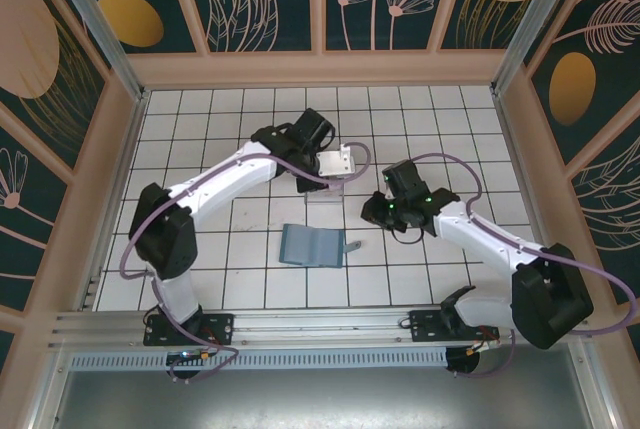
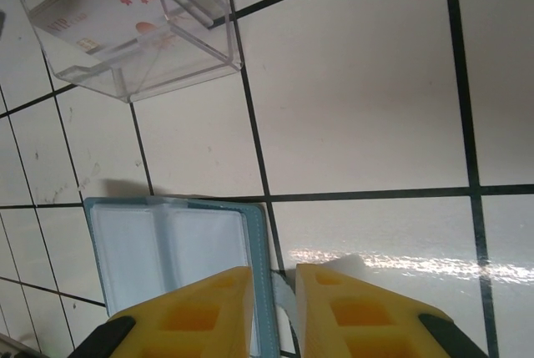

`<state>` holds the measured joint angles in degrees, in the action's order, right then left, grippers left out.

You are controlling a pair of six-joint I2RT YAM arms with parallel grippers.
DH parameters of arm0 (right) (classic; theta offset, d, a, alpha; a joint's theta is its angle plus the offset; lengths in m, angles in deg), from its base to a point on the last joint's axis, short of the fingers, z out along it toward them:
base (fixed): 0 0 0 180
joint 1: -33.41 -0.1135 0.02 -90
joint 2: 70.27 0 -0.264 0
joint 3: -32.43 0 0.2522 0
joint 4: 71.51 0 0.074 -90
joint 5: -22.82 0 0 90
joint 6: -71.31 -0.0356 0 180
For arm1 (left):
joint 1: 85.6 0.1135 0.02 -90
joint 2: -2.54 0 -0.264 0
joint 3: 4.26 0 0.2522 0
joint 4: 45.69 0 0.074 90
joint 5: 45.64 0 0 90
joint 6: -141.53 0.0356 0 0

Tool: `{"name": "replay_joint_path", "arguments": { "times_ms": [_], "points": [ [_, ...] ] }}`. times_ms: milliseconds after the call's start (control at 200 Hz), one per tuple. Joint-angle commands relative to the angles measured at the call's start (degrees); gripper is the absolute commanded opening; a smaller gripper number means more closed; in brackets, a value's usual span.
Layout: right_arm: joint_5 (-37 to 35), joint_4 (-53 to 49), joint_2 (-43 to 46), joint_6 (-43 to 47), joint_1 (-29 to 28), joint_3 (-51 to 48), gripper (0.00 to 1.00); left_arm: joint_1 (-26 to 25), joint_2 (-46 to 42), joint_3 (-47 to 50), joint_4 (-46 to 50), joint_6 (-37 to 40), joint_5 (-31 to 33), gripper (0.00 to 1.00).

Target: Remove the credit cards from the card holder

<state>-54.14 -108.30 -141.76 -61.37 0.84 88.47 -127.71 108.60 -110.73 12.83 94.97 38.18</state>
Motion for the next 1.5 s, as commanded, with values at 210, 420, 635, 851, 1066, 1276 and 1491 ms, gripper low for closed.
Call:
{"name": "replay_joint_path", "arguments": {
  "times_ms": [210,420,635,851,1066,1276,1491],
  "points": [
    [-1.19,-2.19,3.0,-0.3,0.93,-1.98,0.22,4.27,12.75,-19.38,13.23,10.87,4.42,0.0],
    [-1.17,-2.46,3.63,-0.56,0.94,-2.47,0.22,5.91,17.74,-25.94,15.45,13.25,1.63,0.0],
    [-1.0,-2.46,3.52,-0.74,2.68,-2.64,0.21,5.97,22.75,-33.1,16.6,13.7,0.59,0.0],
    [-0.65,-1.93,3.03,-0.91,3.0,-3.08,0.21,6.02,28.09,-38.95,20.89,12.0,-0.07,0.0],
    [-0.16,-1.58,2.23,-0.64,3.31,-3.22,0.21,6.12,31.55,-40.98,22.67,9.2,0.51,0.0],
    [0.32,-1.32,1.53,-0.38,3.48,-3.17,0.21,6.32,31.81,-41.54,23.33,7.19,1.88,0.0],
    [0.8,-0.62,1.07,-0.48,3.48,-2.82,0.21,6.26,28.68,-42.24,23.87,7.19,2.93,0.0]
  ]
}}
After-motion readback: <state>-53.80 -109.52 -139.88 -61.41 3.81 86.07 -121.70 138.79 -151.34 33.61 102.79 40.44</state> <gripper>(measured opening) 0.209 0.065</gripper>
